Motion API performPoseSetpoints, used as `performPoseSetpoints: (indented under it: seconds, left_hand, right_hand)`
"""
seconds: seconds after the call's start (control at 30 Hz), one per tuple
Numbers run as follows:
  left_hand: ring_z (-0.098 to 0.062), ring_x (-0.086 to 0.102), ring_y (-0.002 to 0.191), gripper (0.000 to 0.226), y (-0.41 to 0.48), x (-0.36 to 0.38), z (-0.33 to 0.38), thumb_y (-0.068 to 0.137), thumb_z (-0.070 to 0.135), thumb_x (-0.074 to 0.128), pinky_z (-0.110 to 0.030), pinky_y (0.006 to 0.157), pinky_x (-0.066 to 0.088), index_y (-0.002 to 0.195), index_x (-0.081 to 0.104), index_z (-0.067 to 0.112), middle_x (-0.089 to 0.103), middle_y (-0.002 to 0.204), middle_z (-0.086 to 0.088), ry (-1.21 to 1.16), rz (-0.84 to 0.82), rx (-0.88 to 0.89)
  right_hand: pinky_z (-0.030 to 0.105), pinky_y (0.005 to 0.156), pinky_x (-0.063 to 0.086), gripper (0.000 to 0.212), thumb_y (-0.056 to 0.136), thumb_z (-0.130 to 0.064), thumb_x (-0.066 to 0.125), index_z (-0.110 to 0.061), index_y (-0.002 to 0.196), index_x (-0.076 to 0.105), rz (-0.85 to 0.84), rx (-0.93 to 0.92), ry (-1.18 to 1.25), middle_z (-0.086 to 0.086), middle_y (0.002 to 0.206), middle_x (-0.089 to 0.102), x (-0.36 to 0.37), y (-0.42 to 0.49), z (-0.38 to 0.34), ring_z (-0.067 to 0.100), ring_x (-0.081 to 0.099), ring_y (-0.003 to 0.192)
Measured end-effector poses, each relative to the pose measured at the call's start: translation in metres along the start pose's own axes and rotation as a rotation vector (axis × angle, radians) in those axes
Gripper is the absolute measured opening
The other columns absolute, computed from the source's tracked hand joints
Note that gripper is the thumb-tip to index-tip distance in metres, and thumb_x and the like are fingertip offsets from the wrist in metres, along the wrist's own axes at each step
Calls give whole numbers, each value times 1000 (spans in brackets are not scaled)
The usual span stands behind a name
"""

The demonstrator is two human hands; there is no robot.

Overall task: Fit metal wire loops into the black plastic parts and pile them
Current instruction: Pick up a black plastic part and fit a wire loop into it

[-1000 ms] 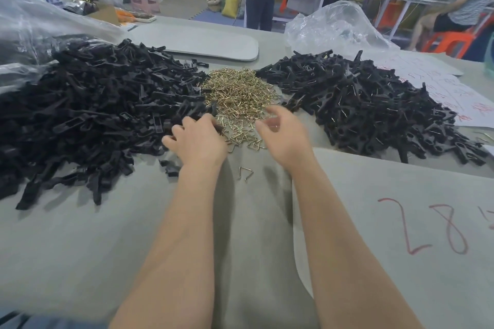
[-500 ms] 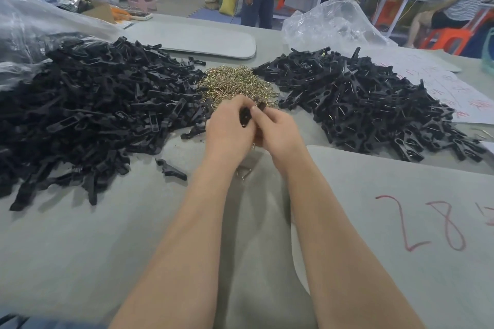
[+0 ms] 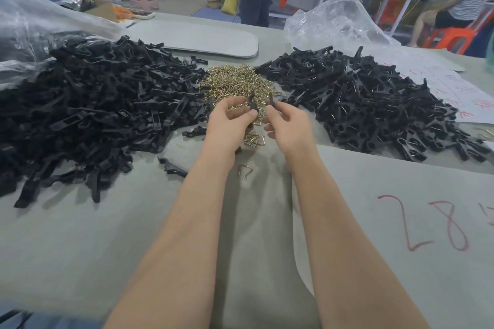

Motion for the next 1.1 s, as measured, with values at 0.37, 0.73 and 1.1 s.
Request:
performPoseSetpoints:
  seconds: [0.37,0.73,1.1]
  left_hand:
    - [-1,60,68,18,1,2,0,88,0,61,-16,67,49,98,60,16,63,79,7,-36,-10,-18]
    - [-1,54,53,13,0,2,-1,88,4,62,-20,66,49,93,60,15,55,55,11,-25,-8,-59]
    - [-5,58,70,17,3,1,0,87,3,63,-20,69,50,95,61,19,62,80,6,63,-20,3]
  right_hand:
    - [16,75,46,16,91,-1,54,-15,99,56,-39,-61,-39,-2,90,63,4,1,-7,9,60,84]
    - [17,59,51,26,92,-3,47,-25,87,60,-33,-18,38,-3,70,64,0,-1,-9,2,60,56]
    - [17,81,49,24,88,-1,57,-12,109,53,7,-119,-78,-6,89,62,-5,-1,-14,3,59,82]
Point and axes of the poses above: each hand's wrist, its own y-axis towards the middle knuckle, its own x-axis out of the palm, z = x × y, the point moved 8 cm from there along y, towards the middle knuckle
